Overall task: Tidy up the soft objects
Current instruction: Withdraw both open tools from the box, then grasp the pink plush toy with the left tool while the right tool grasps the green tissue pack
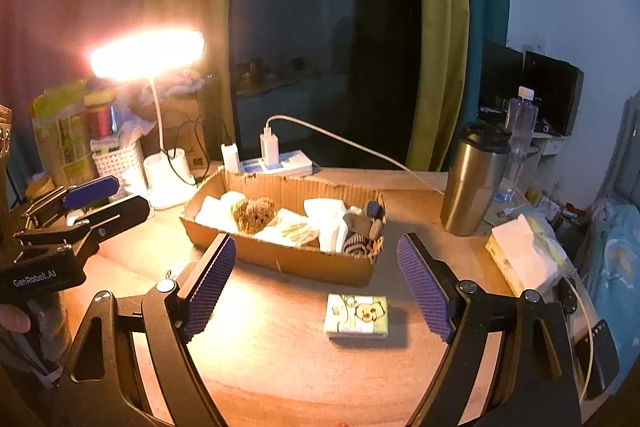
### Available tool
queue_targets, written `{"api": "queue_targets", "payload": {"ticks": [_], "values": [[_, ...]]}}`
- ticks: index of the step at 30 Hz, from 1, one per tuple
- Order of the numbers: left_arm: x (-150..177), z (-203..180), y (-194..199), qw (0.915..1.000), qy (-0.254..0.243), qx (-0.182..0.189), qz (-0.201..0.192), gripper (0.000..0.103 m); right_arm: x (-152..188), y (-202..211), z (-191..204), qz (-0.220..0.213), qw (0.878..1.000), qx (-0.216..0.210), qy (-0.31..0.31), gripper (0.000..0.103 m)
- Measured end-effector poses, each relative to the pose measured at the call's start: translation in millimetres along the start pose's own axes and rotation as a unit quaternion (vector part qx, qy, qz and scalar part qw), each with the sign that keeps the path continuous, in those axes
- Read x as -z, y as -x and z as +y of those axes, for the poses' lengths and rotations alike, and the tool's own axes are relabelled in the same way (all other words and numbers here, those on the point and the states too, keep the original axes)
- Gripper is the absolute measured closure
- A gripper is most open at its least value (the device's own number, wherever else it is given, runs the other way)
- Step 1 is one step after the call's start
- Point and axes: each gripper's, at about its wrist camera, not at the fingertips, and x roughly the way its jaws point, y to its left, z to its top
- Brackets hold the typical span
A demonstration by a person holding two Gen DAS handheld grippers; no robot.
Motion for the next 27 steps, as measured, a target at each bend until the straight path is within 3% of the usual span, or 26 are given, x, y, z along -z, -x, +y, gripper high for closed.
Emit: {"api": "queue_targets", "payload": {"ticks": [14, 27], "values": [[35, 6, -17, 0.9989, 0.000, -0.014, 0.044, 0.022, 39, -10, -9, 0.035, 0.999, 0.004, -0.012, 0.017], [66, 21, -63, 0.9899, -0.009, -0.037, 0.137, 0.022, 54, -38, -23, 0.060, 0.998, 0.000, -0.031, 0.017]]}}
